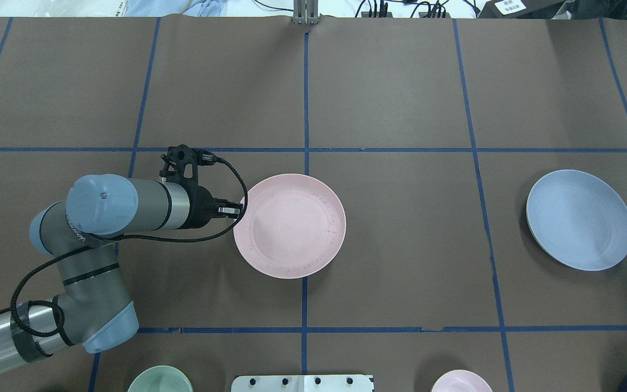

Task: Stack three plates with pink and blue
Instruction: 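Withdraw the left gripper from the stack toward its side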

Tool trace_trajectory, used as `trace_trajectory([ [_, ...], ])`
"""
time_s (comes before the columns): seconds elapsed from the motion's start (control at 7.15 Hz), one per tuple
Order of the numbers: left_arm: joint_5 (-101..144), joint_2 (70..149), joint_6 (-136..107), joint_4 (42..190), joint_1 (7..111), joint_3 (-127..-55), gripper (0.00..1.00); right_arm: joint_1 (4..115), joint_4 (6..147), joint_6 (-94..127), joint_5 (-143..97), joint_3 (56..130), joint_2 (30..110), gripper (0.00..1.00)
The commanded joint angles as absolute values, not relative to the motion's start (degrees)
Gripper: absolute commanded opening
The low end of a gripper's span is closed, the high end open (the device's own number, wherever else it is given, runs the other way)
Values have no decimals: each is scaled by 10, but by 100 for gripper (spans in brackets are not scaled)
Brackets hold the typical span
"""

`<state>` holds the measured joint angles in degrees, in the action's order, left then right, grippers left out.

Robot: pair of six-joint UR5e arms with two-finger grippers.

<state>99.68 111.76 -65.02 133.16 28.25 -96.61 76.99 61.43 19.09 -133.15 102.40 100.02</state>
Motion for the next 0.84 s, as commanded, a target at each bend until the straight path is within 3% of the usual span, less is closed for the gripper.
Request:
trace_trajectory([
  [0.0, 998, 1117, -650, 1332, 282, -964, 70, 770, 614, 191, -1332, 1024, 1001, 100],
  [0.14, 998, 1114, -649, 1332, 288, -969, 100, 770, 614, 191, -1332, 1024, 1001, 100],
  [0.42, 1054, 1079, -524, 1318, 344, -1013, 100, 769, 614, 196, -1331, 1021, 1005, 100],
  [0.7, 1140, 974, -393, 1318, 425, -1076, 100, 727, 556, 278, -1284, 1020, 1048, 100],
])
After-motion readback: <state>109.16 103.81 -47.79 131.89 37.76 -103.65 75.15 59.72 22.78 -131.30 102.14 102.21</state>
